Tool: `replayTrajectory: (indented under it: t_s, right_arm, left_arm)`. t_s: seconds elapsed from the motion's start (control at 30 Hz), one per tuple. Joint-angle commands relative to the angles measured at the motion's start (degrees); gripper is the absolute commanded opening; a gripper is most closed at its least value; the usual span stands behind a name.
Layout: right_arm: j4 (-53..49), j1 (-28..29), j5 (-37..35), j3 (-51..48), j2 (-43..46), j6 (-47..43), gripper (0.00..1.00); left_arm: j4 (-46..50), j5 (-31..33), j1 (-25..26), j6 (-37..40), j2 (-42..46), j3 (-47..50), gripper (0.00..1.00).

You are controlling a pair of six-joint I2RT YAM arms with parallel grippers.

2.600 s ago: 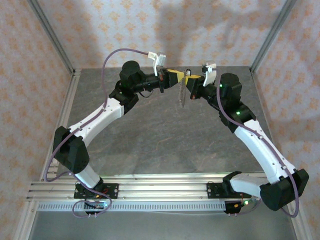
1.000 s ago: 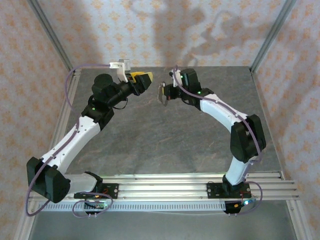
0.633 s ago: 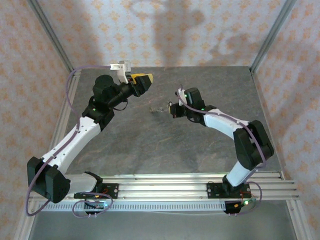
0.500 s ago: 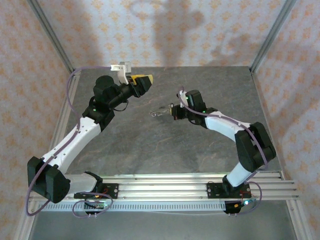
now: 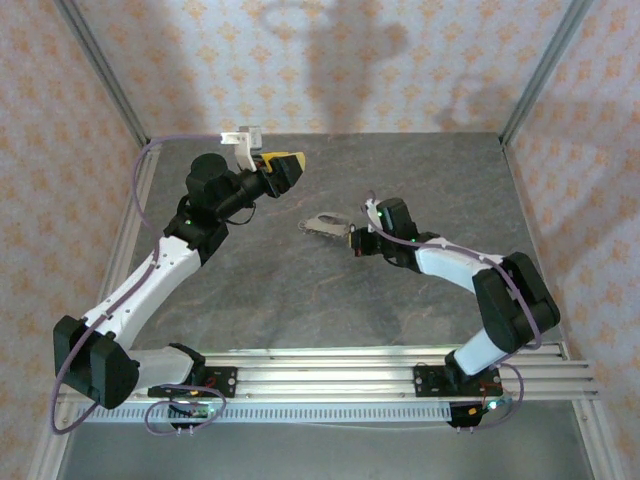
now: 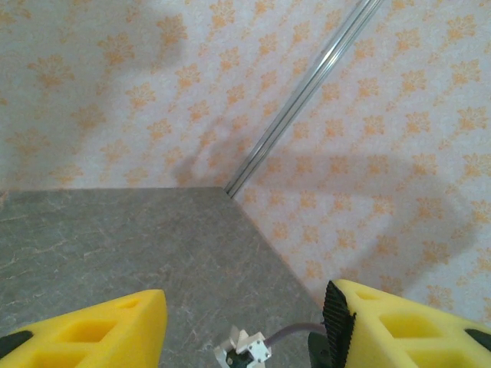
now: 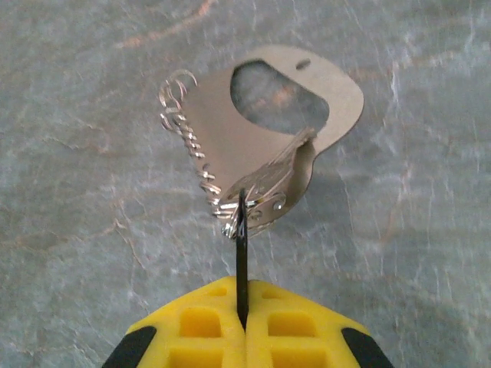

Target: Put the keys on the keyring

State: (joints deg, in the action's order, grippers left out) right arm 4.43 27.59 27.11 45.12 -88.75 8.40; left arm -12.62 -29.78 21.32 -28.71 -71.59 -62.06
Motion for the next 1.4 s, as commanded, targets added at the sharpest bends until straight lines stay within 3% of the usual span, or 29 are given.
replayTrajectory:
  t_s: [0.0,0.4,0.53,0.67,0.77,0.97,1.07,1.1,1.17,1.37]
  right_arm:
    - [2.68,-0.08,-1.40,-2.89,2.56,2.03,0.00]
    - [4.65,0.00,-2.63,-14.48,4.50,8.98,0.00]
    - [3.82,0.00,-3.53,-18.91,10.47,11.78,0.28]
    - [-3.31,-0.16,-9.42,-19.75,24.09,12.62,0.44]
    - [-7.43,-1.91,-12.20,-17.60,29.10,11.60,0.49]
    - [-10.32,-4.17,-12.90,-12.84,29.79,11.14,0.54]
    - [-10.72,-5.32,-13.78,-11.63,30.85,11.94,0.60]
    - [-11.28,-5.81,-14.44,-11.03,31.45,11.99,0.68]
    - [-12.61,-6.69,-16.58,-10.13,32.90,12.01,0.96]
    - [-17.30,-10.59,-28.40,-6.41,36.88,12.21,1.00]
  left_arm:
    - [0.61,-1.59,-0.31,-0.31,0.87,-0.97,0.58]
    - [2.74,-1.86,-0.06,0.21,0.60,-1.38,0.58]
    - [3.26,-1.77,-0.05,0.74,0.75,-1.38,0.58]
    - [3.48,-1.55,-0.05,1.16,0.90,-0.96,0.58]
    - [3.48,-1.35,-0.05,1.33,0.78,-0.91,0.58]
    - [3.47,-0.88,-0.05,1.33,1.25,-0.53,0.59]
    - [4.56,1.18,-0.05,2.19,2.93,-0.05,0.69]
    - [5.37,2.27,-0.05,2.82,3.67,0.09,0.73]
    - [7.72,5.18,-0.06,4.46,5.25,0.10,0.81]
    - [15.83,24.60,-0.14,10.57,12.00,3.66,0.93]
